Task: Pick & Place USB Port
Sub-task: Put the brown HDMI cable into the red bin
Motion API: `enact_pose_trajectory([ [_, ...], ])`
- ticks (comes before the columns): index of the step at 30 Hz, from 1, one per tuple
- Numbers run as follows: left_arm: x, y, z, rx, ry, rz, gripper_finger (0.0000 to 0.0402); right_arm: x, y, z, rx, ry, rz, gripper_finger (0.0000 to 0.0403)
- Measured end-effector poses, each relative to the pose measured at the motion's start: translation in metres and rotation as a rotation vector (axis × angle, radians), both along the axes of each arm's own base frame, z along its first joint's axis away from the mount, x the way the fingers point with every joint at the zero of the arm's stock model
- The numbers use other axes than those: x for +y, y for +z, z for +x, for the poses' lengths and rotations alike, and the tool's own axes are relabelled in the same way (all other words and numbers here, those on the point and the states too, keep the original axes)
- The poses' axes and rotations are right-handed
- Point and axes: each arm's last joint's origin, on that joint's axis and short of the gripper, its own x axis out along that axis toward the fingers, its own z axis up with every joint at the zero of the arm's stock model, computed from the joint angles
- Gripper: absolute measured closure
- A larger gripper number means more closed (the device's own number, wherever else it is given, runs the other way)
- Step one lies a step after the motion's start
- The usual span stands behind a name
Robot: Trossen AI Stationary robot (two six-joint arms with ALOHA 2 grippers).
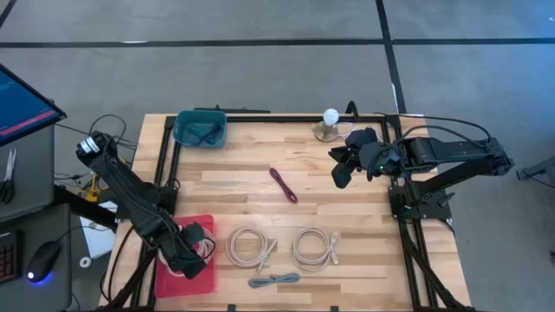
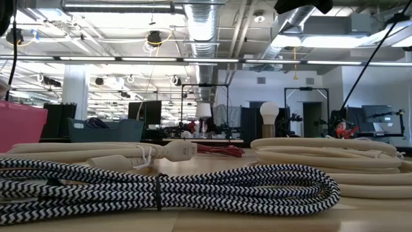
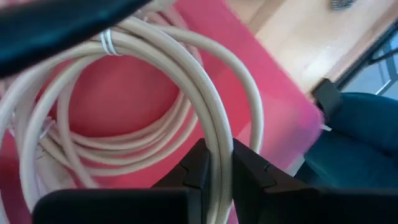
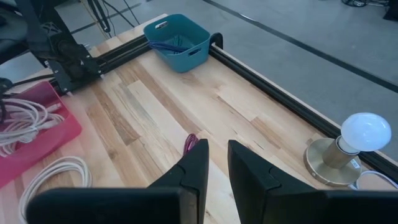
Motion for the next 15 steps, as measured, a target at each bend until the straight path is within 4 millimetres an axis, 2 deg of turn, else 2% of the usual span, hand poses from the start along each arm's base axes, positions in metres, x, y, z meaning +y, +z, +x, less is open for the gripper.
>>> enact_pose_trajectory([
  [6, 0.001, -0.021, -0.002, -0.021, 0.005, -0.033, 0.0363, 0.000, 0.000, 0.000, 0.000, 0.000, 0.000, 0.0349],
  [11, 0.003, -0.028, -0.003, -0.022, 0.005, -0.034, 0.0360, 0.000, 0.000, 0.000, 0.000, 0.000, 0.000, 0.0349],
  [15, 0.002, -0.028, -0.003, -0.024, 0.004, -0.039, 0.0299, 0.000, 0.000, 0.000, 0.001, 0.000, 0.000, 0.0349],
])
